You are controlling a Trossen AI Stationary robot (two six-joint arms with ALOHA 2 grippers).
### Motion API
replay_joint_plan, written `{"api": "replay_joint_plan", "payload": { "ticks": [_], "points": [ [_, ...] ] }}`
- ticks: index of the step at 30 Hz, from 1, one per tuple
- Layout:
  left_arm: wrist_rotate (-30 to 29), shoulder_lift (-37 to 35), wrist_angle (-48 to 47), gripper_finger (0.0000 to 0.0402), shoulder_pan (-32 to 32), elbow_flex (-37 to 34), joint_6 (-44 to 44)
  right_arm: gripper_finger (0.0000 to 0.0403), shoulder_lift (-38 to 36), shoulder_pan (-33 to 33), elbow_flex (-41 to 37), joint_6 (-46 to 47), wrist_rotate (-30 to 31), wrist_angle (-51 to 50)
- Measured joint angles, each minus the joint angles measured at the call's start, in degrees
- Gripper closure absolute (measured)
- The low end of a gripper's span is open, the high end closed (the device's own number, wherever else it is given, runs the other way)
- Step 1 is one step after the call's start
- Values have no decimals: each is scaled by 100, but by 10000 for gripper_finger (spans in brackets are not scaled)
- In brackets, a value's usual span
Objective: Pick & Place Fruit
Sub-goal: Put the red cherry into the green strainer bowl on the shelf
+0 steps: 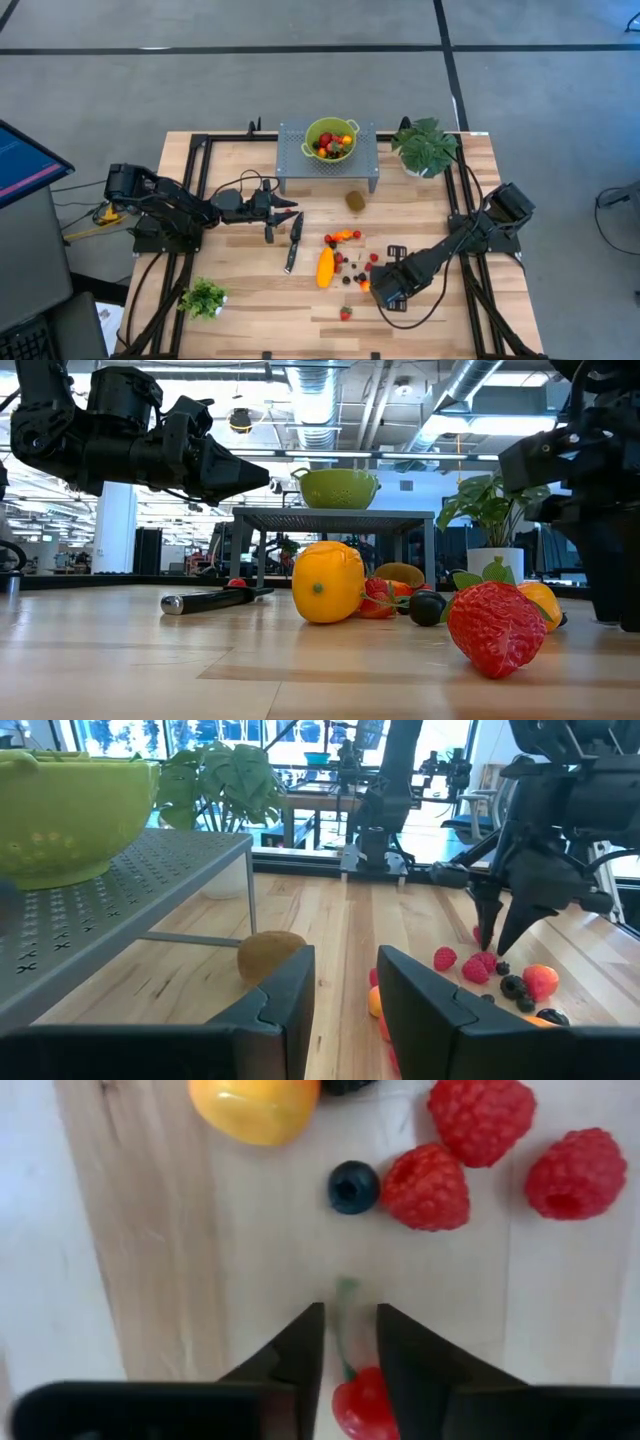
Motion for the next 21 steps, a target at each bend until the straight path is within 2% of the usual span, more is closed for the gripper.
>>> {"api": "replay_joint_plan", "payload": {
  "ticks": [5, 16, 21],
  "points": [
    [-2, 1, 0, 296, 2, 0, 1, 394, 7, -28, -2, -118, -200, 35],
    [-22, 1, 0, 296, 0, 0, -1, 402, 9, -134, -3, -237, -363, 53],
    [-20, 1, 0, 296, 2, -2, 1, 402, 51, -233, 308, -441, -383, -507]
  ]
}}
